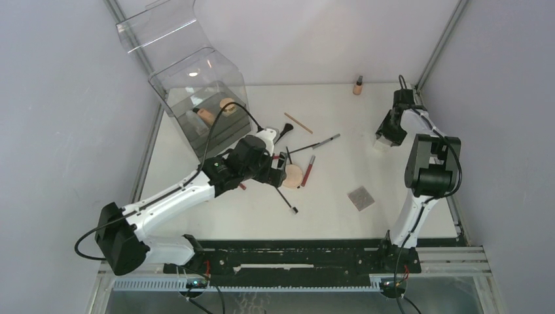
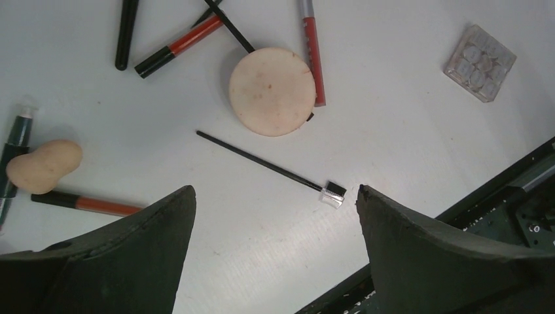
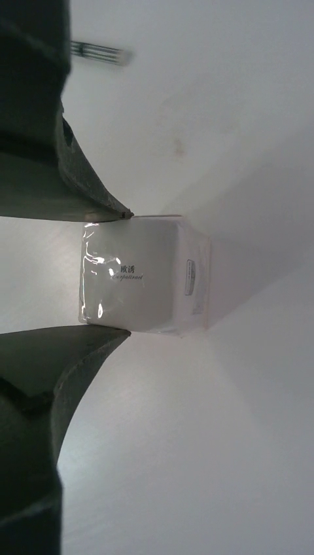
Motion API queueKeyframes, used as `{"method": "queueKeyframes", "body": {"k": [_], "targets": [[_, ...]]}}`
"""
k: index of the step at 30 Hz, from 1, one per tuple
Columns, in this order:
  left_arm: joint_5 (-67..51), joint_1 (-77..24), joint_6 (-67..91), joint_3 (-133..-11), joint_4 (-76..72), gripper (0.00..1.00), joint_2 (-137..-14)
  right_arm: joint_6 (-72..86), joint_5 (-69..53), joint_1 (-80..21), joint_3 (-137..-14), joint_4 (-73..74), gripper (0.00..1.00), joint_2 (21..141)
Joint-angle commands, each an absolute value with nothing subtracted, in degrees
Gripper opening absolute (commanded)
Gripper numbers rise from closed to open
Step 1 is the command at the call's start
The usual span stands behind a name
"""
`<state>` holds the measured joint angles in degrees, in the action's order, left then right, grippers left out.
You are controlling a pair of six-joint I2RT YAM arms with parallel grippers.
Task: Organize the makeup
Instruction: Pick up the makeup from the center of the board, then place the makeup at the center of the board.
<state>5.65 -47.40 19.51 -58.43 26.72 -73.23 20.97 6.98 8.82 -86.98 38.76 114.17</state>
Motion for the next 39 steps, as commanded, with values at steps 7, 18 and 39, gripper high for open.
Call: {"method": "queueKeyframes", "body": {"k": [7,18,39], "targets": [[5.7,-39.1,19.7,-55.7,25.1,0.96,-64.9,19.3,4.5,-13.2,-72.2,34.1,0.34,94.9],[2.3,-39.0,19.9,-54.7,23.2,0.98,-64.2,24.5,10.5,-27.7,-60.5,35.3,0.39,86.4],[22.6,-57.2,34.0,-82.1,36.2,1.0,-92.9,29.1,1.3,-2.7,-53.2,36.0,0.95,53.4]]}}
